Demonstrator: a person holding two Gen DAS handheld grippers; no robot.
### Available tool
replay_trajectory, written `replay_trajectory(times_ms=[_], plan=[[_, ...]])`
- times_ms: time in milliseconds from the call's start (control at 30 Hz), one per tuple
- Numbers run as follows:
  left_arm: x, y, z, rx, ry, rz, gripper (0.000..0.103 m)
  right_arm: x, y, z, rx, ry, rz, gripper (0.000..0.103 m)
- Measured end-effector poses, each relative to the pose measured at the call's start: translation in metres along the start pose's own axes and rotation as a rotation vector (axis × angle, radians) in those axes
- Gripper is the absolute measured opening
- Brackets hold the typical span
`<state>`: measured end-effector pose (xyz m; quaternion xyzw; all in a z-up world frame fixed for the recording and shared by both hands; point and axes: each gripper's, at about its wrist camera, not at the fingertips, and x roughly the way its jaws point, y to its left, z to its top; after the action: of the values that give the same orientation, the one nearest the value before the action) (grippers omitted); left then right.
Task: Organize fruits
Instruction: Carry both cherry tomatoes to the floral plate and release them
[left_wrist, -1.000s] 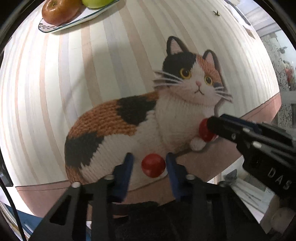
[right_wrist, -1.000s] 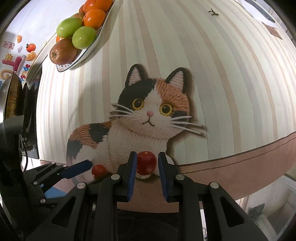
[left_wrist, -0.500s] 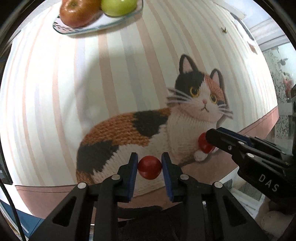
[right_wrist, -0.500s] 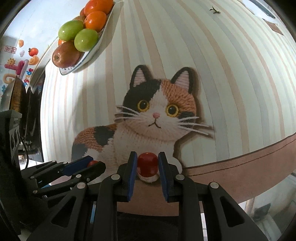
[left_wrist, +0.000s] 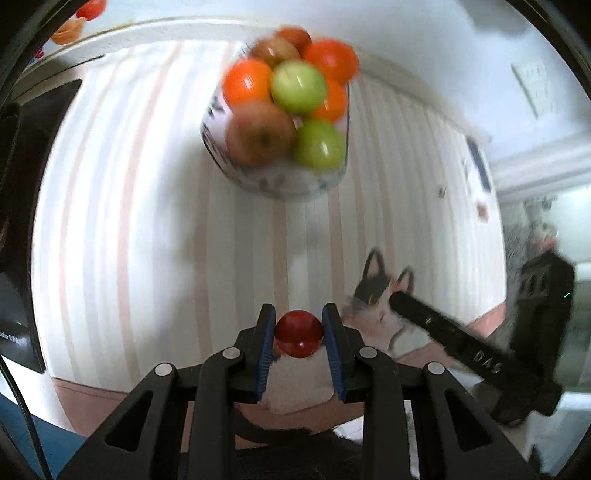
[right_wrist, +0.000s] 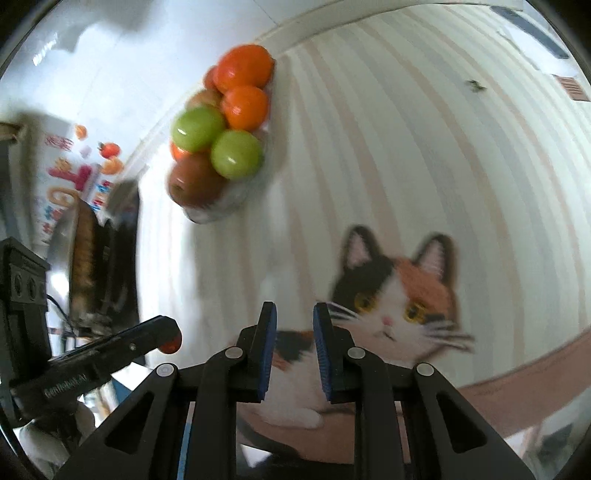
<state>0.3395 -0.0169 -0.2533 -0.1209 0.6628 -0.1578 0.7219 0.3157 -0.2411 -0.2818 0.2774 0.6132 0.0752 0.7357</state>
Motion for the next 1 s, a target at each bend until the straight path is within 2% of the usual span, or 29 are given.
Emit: replay_trajectory(times_ms=[67,200,267,400,533,633,733,867,1000], plan=[[-0.005,0.008,0.025,-0.016,-0.025,0.009,0.024,0.0,0.007,0.008,-0.001,-0.007,0.018,0.023],[0.0,0.013,0.043,-0.035,-0.046,0.03,0.024,-0.007,0.016,0.012,-0.039,0.018,-0.04,0.023],[0.003,0.018,0.043,-0.033,-0.038,0.038,0.024,-0.01,0.009,0.003,-0.046,0.043,-0.08,0.024],[0.013,0.016,0.036,-0.021,-0.008,0.04,0.024,-0.003,-0.018,-0.022,-0.011,0.144,-0.155,0.035],[0.023,0.013,0.025,-0.004,0.029,0.035,0.024,0.014,-0.036,-0.047,0.012,0.214,-0.211,0.035],[0.026,0.011,0.021,0.001,0.047,0.03,0.024,0.017,-0.033,-0.048,-0.034,0.186,-0.26,0.035],[0.028,0.009,0.019,0.0,0.054,0.026,0.024,0.022,-0.031,-0.047,-0.071,0.212,-0.335,0.035],[0.029,0.007,0.019,0.006,0.055,0.027,0.024,0.024,-0.037,-0.05,-0.089,0.213,-0.368,0.035],[0.03,0.003,0.02,0.024,0.05,0.038,0.024,0.026,-0.043,-0.057,-0.079,0.225,-0.351,0.034]])
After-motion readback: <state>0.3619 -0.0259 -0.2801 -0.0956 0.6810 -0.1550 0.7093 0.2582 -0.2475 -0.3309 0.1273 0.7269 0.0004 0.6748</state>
